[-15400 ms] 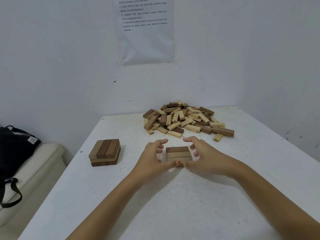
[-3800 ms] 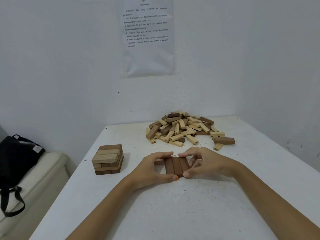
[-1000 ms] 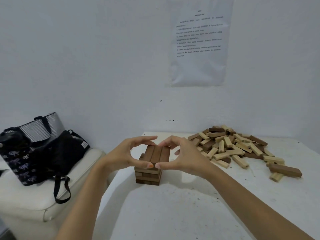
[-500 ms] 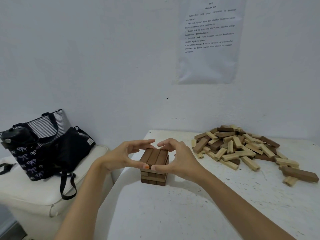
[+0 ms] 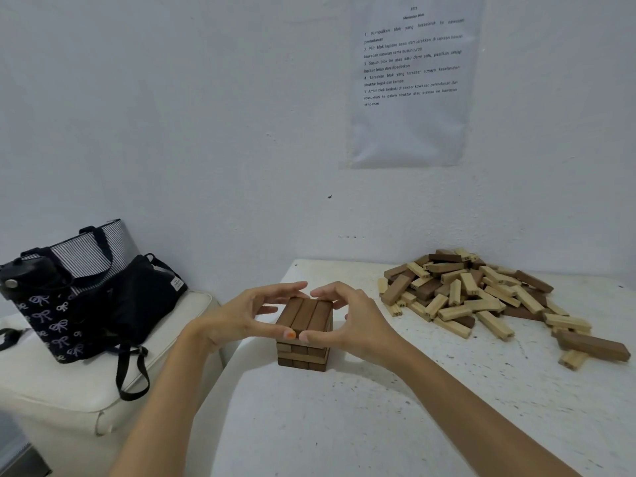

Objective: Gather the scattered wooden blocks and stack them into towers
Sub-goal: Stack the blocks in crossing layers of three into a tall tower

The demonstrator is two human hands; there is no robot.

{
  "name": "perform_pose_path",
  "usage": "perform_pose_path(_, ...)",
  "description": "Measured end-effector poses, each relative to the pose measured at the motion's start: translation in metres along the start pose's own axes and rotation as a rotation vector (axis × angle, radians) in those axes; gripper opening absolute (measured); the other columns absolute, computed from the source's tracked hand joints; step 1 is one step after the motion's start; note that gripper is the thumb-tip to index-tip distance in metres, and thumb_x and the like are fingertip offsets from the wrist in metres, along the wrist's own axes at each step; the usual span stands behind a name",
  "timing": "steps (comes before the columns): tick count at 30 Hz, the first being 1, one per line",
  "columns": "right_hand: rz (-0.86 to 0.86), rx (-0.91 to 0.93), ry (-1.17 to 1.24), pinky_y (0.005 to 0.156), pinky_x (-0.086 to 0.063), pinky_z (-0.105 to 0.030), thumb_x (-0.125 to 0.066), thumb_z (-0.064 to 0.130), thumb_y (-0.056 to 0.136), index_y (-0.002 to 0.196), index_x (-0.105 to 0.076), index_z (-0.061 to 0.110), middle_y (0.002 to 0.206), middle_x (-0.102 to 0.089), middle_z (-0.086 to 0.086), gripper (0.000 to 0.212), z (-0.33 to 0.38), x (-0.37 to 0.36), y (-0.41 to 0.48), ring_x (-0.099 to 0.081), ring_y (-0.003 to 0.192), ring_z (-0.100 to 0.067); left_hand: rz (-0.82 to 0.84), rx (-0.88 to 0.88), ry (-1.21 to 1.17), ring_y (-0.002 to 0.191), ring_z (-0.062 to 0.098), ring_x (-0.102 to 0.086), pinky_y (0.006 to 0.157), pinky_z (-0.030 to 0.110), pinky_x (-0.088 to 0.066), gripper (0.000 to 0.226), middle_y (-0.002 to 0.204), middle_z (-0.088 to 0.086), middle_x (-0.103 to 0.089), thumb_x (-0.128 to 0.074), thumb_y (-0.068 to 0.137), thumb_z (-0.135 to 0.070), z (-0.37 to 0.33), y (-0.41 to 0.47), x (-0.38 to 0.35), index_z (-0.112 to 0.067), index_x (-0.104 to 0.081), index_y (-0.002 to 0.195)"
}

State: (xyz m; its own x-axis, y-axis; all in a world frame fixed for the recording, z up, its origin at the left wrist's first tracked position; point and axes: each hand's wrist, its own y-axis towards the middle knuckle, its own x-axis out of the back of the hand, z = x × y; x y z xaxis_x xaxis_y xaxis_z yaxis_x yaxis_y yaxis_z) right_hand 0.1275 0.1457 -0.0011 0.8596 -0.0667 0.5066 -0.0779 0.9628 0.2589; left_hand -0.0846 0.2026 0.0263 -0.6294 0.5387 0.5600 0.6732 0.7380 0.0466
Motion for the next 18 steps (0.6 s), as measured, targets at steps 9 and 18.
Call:
perform_pose_path(9,0.036,-0.001,0.04,0.081,-0.03,-0.007,-0.089,0.041,0.061,0.124,-0.049,0.044,0.127,-0.05,0.005,0.074,-0.009,-0.003,0.0,-0.041,0.121,0.0,0.02,0.027,-0.147,0.123,0.006,-0.053,0.097,0.021,-0.045,0.073,0.134,-0.006,-0.057,-0.069,0.08,0.005,0.003,0.0,-0.005,-0.026,-0.042,0.14)
perform_pose_path(18,0.001,0.013,0.04,0.081,-0.032,-0.007,-0.089,0.039,0.062,0.125,-0.05,0.042,0.127,-0.051,0.007,0.074,-0.013,-0.006,0.0,-0.043,0.12,-0.002,0.023,0.033,-0.178,0.12,0.01,-0.056,0.093,0.022,-0.048,0.073,0.131,-0.004,-0.059,-0.069,0.081,0.004,0.007,0.002,-0.008,-0.03,-0.042,0.14)
